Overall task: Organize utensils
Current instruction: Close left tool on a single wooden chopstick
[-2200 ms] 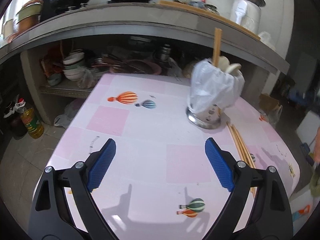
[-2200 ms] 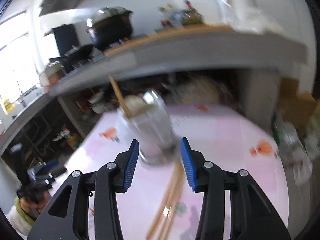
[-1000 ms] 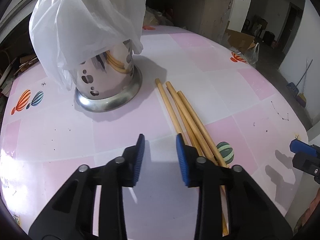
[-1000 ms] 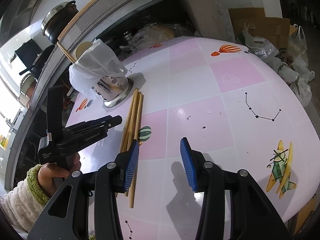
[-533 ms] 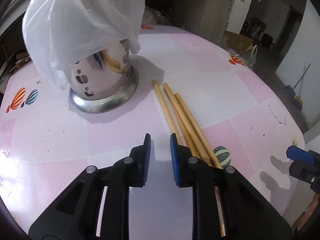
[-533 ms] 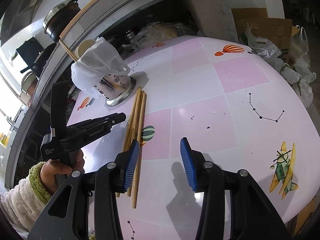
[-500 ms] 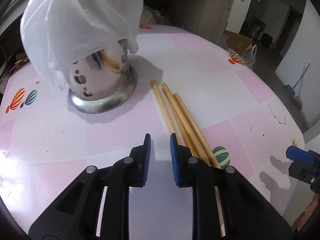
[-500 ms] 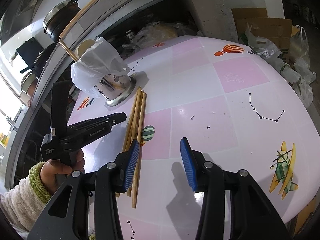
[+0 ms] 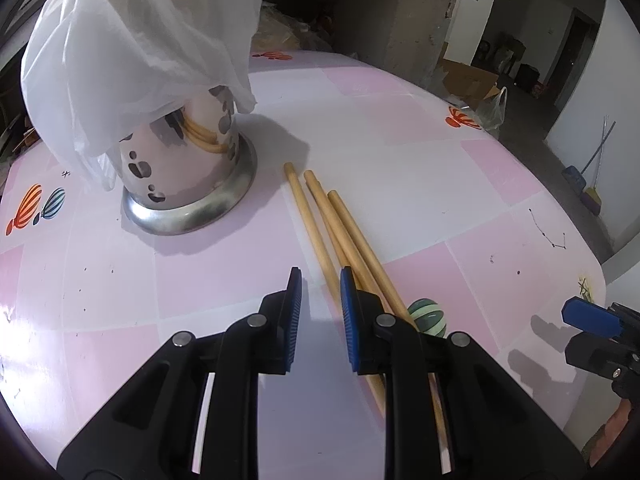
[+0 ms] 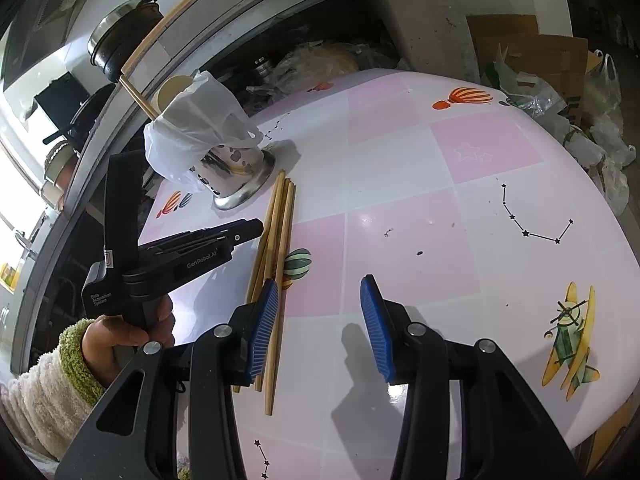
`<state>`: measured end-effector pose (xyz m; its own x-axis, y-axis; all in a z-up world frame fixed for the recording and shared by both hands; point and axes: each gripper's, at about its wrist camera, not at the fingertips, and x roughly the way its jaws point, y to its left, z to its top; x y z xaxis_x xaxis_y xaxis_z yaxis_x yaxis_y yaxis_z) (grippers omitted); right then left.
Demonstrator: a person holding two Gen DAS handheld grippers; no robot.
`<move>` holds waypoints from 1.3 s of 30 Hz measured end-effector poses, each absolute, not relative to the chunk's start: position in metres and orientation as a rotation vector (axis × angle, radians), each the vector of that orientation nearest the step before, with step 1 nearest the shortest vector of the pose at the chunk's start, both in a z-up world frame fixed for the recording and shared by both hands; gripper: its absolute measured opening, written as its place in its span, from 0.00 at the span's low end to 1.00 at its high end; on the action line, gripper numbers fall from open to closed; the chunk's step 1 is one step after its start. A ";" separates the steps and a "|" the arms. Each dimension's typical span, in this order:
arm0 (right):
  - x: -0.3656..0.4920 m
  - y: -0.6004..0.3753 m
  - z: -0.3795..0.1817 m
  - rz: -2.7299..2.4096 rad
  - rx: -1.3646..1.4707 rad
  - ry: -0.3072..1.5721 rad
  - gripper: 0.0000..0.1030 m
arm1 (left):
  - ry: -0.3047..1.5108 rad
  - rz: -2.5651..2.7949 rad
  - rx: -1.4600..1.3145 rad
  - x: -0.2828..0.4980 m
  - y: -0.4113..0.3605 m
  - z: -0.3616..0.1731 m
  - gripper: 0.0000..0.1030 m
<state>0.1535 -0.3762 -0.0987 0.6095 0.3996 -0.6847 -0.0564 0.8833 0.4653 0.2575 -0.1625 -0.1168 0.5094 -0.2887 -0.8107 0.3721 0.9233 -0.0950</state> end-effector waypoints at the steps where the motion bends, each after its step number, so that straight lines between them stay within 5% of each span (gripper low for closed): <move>1: 0.154 -0.376 -0.099 0.272 0.426 0.883 0.41 | 0.958 -0.400 0.098 0.257 -0.163 -0.117 0.18; 11: 0.154 -0.376 -0.099 0.272 0.425 0.884 0.41 | 0.969 -0.378 0.107 0.260 -0.163 -0.121 0.18; 19: 0.155 -0.375 -0.100 0.275 0.420 0.886 0.41 | 0.979 -0.332 0.084 0.259 -0.155 -0.122 0.06; 39: 0.156 -0.367 -0.096 0.292 0.403 0.893 0.41 | 1.072 -0.297 0.081 0.193 -0.099 -0.120 0.06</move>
<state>0.1557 -0.3667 -0.0955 0.5957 0.4086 -0.6915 -0.0788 0.8865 0.4560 0.1929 -0.0994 -0.1203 0.4429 -0.2001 -0.8740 0.2779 0.9574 -0.0783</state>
